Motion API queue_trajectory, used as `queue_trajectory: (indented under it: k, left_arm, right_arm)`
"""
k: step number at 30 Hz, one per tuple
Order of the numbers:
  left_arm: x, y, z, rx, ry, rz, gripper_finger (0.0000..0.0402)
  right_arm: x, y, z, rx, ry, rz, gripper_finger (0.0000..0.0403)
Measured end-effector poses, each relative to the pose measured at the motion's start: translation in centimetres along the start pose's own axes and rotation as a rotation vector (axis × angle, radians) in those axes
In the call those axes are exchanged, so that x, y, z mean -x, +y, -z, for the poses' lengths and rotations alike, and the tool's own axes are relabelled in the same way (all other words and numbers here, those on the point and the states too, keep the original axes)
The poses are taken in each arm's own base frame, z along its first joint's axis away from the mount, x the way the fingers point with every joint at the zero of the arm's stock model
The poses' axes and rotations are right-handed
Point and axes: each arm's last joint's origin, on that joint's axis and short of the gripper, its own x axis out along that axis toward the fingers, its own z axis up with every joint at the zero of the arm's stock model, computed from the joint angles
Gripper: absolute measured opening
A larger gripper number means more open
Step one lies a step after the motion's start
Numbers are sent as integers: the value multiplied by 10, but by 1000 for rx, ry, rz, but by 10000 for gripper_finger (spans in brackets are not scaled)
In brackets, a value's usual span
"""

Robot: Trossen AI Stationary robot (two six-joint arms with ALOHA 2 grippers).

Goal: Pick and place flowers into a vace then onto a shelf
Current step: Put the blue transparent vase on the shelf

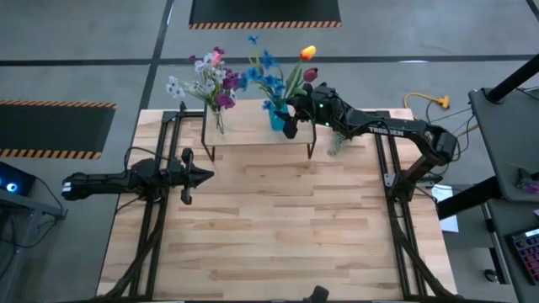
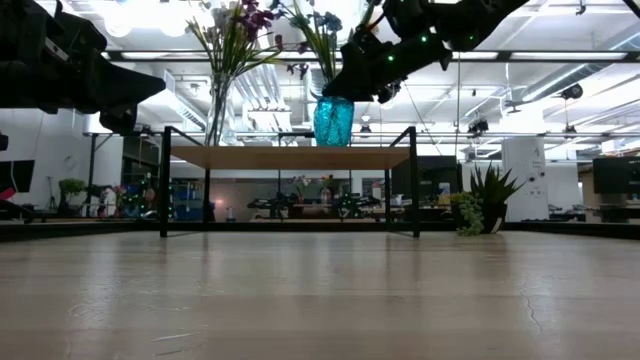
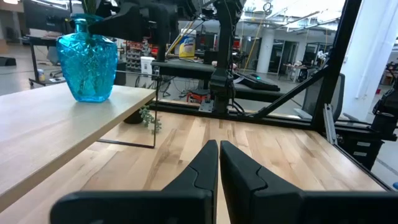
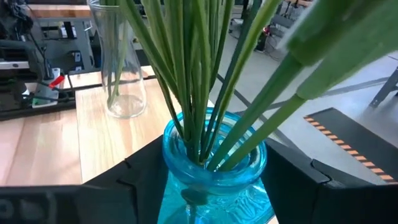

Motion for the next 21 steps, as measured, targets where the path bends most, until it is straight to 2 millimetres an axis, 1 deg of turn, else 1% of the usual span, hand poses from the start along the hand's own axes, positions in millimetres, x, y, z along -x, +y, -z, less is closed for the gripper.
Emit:
queue_trajectory:
  k: [11,21]
  left_arm:
    - [0,0,0,0,0,0,0]
    - [0,0,0,0,0,0,0]
  right_arm:
    - [1,0,0,15,6,1,291]
    - [10,0,-7,34,0,3,326]
